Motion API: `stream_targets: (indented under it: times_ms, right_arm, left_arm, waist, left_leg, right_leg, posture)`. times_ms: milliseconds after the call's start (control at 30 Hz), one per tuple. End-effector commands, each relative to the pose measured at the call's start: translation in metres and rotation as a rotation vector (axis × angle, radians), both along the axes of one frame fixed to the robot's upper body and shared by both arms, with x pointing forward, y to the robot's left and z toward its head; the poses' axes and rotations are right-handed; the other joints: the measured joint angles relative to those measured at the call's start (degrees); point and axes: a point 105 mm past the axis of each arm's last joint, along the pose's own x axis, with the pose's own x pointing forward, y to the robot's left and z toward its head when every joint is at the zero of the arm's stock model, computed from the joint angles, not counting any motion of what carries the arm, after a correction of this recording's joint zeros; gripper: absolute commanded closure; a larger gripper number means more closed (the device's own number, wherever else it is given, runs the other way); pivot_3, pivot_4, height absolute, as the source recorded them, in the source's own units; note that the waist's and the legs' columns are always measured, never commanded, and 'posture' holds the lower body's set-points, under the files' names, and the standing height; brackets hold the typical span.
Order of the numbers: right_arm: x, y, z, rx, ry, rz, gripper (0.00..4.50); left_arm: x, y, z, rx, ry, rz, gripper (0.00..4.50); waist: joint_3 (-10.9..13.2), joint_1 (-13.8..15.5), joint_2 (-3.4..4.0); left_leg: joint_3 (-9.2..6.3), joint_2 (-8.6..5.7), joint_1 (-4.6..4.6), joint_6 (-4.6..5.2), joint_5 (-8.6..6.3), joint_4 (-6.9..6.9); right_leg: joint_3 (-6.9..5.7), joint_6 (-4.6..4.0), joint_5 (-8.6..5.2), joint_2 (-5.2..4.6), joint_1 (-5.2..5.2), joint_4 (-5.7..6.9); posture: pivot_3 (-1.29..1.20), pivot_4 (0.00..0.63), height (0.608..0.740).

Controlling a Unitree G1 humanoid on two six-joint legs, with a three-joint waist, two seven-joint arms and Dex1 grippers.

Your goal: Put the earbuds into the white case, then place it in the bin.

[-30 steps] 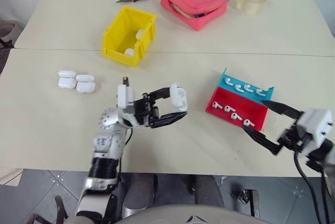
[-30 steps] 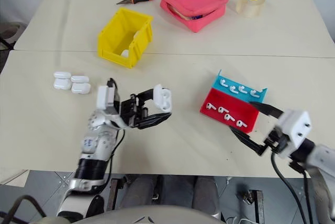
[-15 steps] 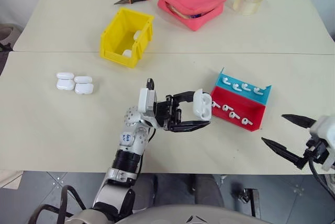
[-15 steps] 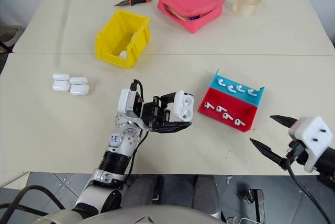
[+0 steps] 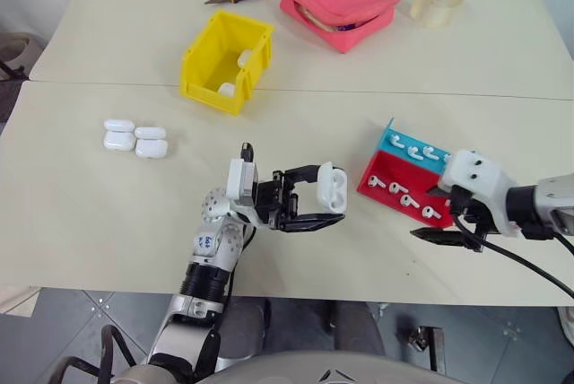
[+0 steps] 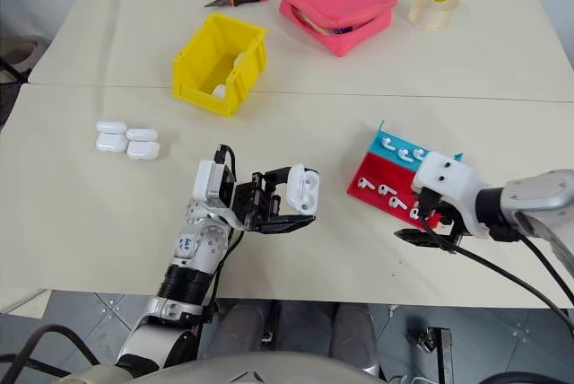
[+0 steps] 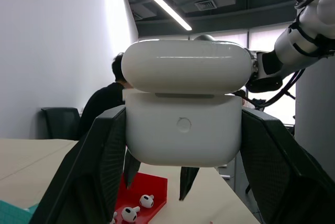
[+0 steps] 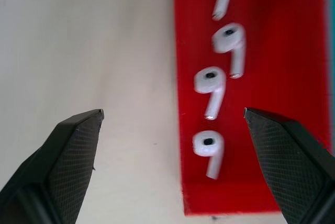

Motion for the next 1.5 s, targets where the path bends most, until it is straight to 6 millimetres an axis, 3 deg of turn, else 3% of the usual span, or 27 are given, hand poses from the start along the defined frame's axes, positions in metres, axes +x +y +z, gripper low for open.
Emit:
stream_targets:
  times_ms: [33, 167, 200, 267, 500, 1267, 1400, 1500]
  right_arm:
    - [0.011, -0.012, -0.003, -0.093, -0.021, -0.016, 0.0]
    - [0.02, -0.012, -0.005, -0.119, -0.038, -0.011, 0.0]
    - [0.021, -0.011, -0.006, -0.122, -0.036, -0.008, 0.19]
    - [0.022, -0.011, -0.007, -0.127, -0.034, -0.002, 0.63]
    - [0.021, -0.009, -0.011, -0.139, -0.028, 0.024, 3.0]
    - [0.019, -0.007, -0.014, -0.187, -0.02, 0.123, 3.0]
    - [0.019, -0.006, -0.016, -0.188, -0.022, 0.129, 3.92]
    - [0.02, -0.005, -0.016, -0.185, -0.028, 0.13, 4.02]
  left_arm:
    - [-0.007, 0.0, 0.007, -0.022, -0.038, -0.004, 1.7]
    - [-0.008, 0.0, 0.006, -0.02, -0.035, 0.001, 1.7]
    - [-0.008, 0.0, 0.006, -0.02, -0.035, 0.003, 1.7]
    - [-0.008, -0.001, 0.006, -0.02, -0.035, 0.004, 1.7]
    - [-0.008, 0.0, 0.007, -0.017, -0.035, 0.008, 1.7]
    - [-0.007, 0.0, 0.016, -0.017, -0.045, 0.021, 1.7]
    - [-0.007, 0.0, 0.017, -0.014, -0.045, 0.019, 1.7]
    - [-0.007, 0.001, 0.017, -0.01, -0.042, 0.014, 1.7]
  waist:
    - [0.0, -0.1, 0.0]
    - [0.0, -0.2, 0.01]
    - [0.0, -0.2, 0.02]
    - [0.0, -0.2, 0.02]
    - [0.0, -0.2, 0.02]
    - [0.0, -0.2, 0.02]
    - [0.0, -0.2, 0.02]
    - [0.0, -0.2, 0.02]
  left_leg:
    - [0.01, 0.0, 0.0, 0.01, -0.01, 0.03]
    - [0.05, 0.02, 0.01, -0.02, 0.0, 0.04]
    - [0.05, 0.03, 0.02, -0.03, 0.0, 0.04]
    - [0.06, 0.03, 0.02, -0.03, 0.0, 0.04]
    - [0.08, 0.02, 0.02, -0.03, 0.0, 0.06]
    - [0.08, 0.02, 0.02, -0.04, 0.0, 0.07]
    - [0.08, 0.03, 0.03, -0.04, 0.0, 0.07]
    - [0.08, 0.03, 0.04, -0.04, 0.0, 0.07]
  right_leg:
    - [0.0, 0.02, 0.01, 0.0, 0.0, 0.0]
    - [0.0, 0.07, 0.04, 0.0, -0.01, 0.0]
    - [-0.01, 0.07, 0.04, 0.0, -0.01, 0.02]
    - [-0.01, 0.07, 0.04, 0.0, -0.01, 0.02]
    - [0.0, 0.1, 0.05, 0.0, -0.01, 0.02]
    - [0.0, 0.11, 0.06, 0.0, -0.01, 0.03]
    - [0.0, 0.11, 0.06, 0.01, -0.01, 0.04]
    - [0.0, 0.11, 0.06, 0.01, 0.0, 0.04]
  posture:
    - [0.0, 0.15, 0.74]
    - [0.0, 0.15, 0.74]
    - [0.0, 0.15, 0.74]
    - [0.0, 0.15, 0.74]
    - [0.0, 0.15, 0.74]
    - [0.0, 0.15, 0.74]
    - [0.0, 0.15, 0.74]
    - [0.0, 0.15, 0.74]
